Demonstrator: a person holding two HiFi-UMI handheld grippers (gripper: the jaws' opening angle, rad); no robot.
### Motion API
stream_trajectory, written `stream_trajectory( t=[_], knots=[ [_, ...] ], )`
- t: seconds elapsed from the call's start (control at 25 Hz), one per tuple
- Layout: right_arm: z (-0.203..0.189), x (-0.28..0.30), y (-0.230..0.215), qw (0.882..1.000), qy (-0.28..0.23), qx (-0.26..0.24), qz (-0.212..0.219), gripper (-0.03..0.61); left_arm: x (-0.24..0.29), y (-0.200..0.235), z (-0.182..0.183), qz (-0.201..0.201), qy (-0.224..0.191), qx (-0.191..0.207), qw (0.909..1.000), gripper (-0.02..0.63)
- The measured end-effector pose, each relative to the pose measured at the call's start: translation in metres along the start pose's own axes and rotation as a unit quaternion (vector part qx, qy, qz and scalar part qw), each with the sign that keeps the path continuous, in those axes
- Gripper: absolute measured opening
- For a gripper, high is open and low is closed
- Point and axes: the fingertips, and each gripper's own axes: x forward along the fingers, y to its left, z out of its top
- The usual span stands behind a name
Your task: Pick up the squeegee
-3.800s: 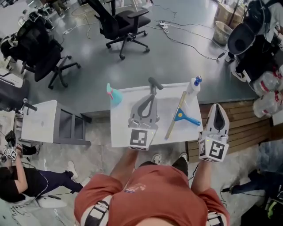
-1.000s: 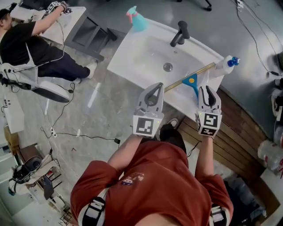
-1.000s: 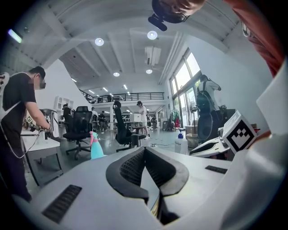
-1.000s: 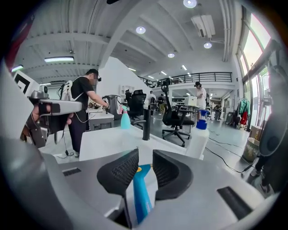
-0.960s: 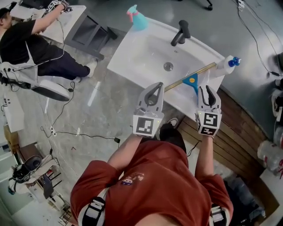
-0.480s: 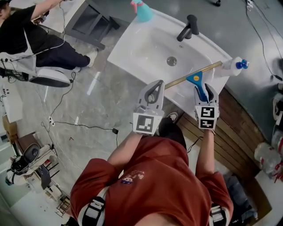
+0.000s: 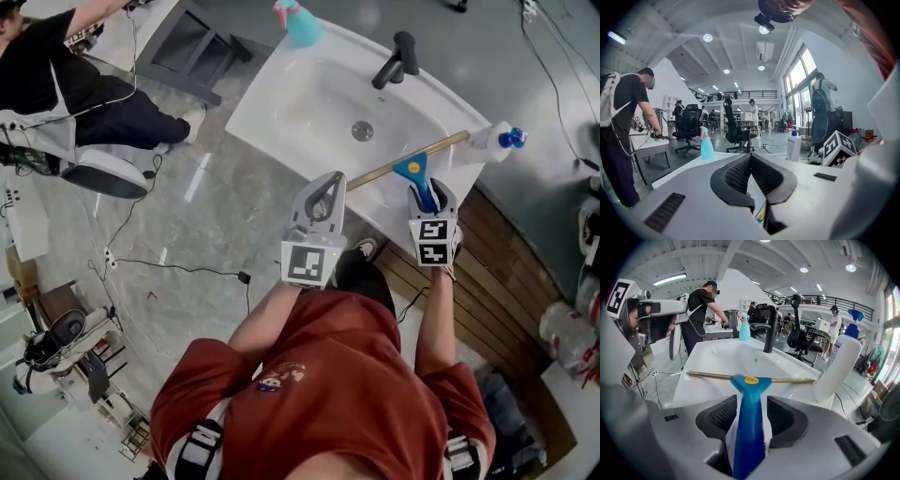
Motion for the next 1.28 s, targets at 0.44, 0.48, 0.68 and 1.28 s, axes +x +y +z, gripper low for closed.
stream_trajectory(
  t=[0.44, 0.48, 0.68, 1.28],
  knots=[
    [-0.001, 0.005, -0.001, 1.0, 0.003, -0.003, 0.003, 0.14, 0.005, -0.001, 0.003, -0.003, -0.002, 0.003, 1.0, 0.018],
    [-0.001, 0.006, -0.001, 1.0, 0.003, -0.002, 0.003, 0.14, 0.005, -0.001, 0.003, -0.003, -0.003, 0.003, 1.0, 0.018],
    [0.001, 0.005, 0.002, 1.0, 0.004, -0.001, 0.004, 0.138, 0.005, 0.0, 0.007, -0.005, -0.004, 0.006, 1.0, 0.018],
    [0.048, -0.016, 0.029, 0.999, -0.038, -0.004, -0.004, 0.138, -0.016, 0.027, 0.032, 0.002, -0.027, 0.005, 0.9996, 0.018]
  ],
)
